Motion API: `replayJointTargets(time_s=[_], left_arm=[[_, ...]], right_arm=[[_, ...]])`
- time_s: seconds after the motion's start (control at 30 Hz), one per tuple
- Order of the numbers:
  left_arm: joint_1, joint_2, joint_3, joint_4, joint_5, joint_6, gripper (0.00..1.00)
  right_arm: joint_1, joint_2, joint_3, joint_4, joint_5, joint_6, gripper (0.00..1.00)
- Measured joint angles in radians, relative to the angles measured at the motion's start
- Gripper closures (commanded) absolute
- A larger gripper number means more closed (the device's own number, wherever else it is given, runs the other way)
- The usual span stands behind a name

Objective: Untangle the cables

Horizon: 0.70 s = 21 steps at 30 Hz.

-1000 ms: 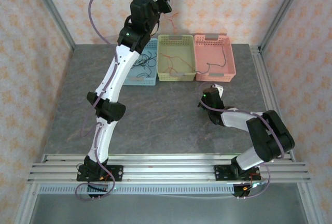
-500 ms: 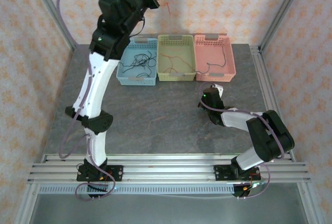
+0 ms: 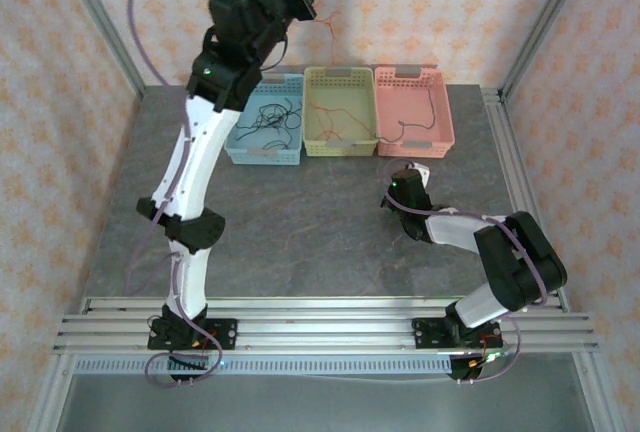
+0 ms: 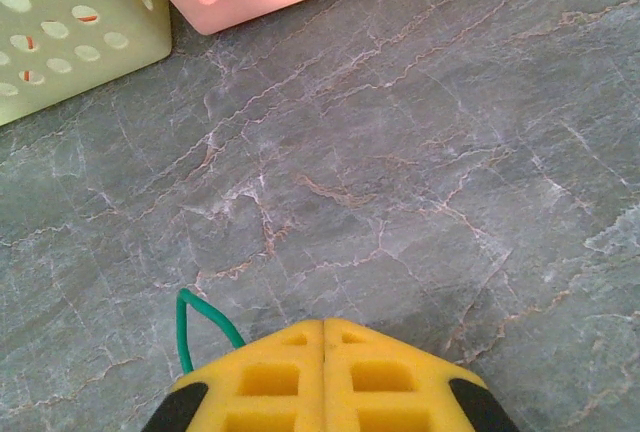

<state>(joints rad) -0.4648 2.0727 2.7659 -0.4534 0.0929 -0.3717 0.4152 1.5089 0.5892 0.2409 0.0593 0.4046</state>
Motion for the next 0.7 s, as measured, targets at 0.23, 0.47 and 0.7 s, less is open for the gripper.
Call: replayJointTargets(time_s=[0.23, 0.47, 0.7], left_arm=[[0.008, 0.112, 0.002, 0.012, 0.000, 0.032, 1.00], [0.023, 0.174, 0.016, 0.032, 0.000, 0.034, 1.00], [0.034, 0.328, 0.017, 0.027, 0.000, 0.034, 1.00]], right_arm=[[0.000, 0.000, 0.000, 0.000, 0.000, 0.000, 1.00], [0.000, 0.007, 0.000, 0.000, -0.008, 0.000, 1.00], [0.000, 0.011, 0.001, 0.000, -0.008, 0.000, 1.00]])
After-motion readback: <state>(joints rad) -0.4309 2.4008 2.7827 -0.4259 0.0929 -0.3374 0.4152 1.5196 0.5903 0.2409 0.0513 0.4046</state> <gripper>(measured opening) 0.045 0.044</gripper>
